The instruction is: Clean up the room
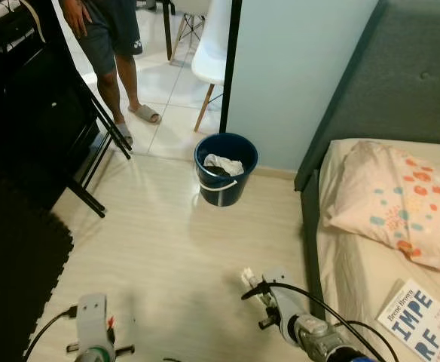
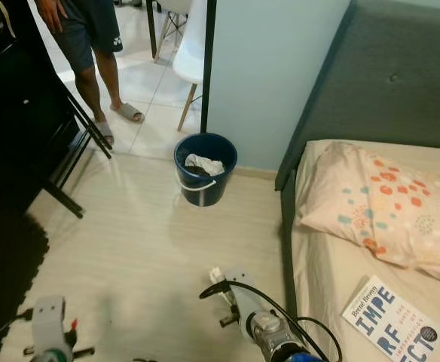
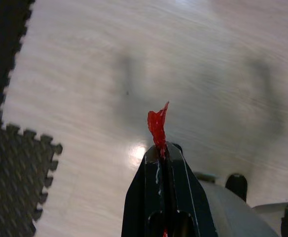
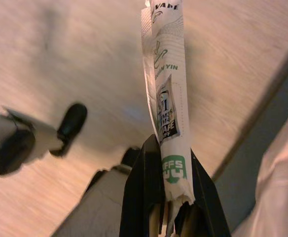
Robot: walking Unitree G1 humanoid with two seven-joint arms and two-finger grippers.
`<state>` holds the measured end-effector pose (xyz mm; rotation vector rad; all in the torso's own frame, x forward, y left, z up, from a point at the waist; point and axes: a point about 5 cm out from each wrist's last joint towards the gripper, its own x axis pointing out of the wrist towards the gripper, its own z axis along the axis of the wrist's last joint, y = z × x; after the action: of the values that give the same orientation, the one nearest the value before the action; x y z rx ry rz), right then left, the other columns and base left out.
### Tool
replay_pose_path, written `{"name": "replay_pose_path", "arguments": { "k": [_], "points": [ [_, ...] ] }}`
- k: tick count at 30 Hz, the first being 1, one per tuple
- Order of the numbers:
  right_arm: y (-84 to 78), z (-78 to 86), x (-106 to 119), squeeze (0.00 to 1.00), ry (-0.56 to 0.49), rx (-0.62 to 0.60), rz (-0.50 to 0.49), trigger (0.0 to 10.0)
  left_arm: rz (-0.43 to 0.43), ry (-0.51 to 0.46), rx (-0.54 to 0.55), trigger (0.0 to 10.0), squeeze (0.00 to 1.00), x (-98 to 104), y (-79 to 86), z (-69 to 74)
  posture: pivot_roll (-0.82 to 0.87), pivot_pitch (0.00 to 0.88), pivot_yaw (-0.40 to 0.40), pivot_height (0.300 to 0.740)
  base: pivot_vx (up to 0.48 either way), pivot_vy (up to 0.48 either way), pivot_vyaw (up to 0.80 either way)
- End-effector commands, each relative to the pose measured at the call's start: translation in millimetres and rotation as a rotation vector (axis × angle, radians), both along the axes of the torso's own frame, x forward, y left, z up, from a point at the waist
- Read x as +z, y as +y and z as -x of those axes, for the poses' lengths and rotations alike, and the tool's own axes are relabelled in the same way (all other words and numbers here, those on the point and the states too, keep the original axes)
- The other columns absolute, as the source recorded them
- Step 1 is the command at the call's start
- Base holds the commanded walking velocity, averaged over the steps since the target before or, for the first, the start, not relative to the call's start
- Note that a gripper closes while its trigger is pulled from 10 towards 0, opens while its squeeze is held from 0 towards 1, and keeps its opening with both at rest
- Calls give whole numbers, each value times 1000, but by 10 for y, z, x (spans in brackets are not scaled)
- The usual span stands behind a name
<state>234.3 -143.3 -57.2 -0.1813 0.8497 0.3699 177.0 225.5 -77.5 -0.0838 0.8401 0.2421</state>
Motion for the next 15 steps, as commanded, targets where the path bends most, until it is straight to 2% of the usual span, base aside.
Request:
{"name": "replay_pose_path", "arguments": {
  "k": [1, 2, 6, 10, 12, 15],
  "points": [
    [-45, 94, -63, 0, 37, -22, 7, 10000, 6, -4, -33, 10000, 0, -4, -55, -11, -12, 0, 10, 740, 480, 0, 0],
    [-53, 95, -63, 0, 38, -28, 7, 10000, 2, -20, -73, 10000, 0, 15, -95, -62, -14, 0, 10, 740, 480, 0, 0],
    [-56, 95, -64, 0, 39, -30, 7, 10000, 5, -28, -81, 10000, 0, 24, -109, -84, -14, 0, 10, 740, 480, 0, 0],
    [-68, 95, -65, 0, 43, -37, 13, 10000, 16, -67, -130, 10000, 0, 82, -180, -214, -14, 0, 12, 740, 480, 0, 0],
    [-68, 93, -64, 0, 43, -37, 13, 10000, 16, -70, -133, 10000, 0, 87, -186, -225, -14, 0, 12, 740, 480, 0, 0],
    [-67, 84, -59, 0, 41, -32, 20, 10000, 21, -78, -137, 10000, 0, 98, -201, -250, -16, 0, 13, 740, 480, 0, -669]
  ]
}}
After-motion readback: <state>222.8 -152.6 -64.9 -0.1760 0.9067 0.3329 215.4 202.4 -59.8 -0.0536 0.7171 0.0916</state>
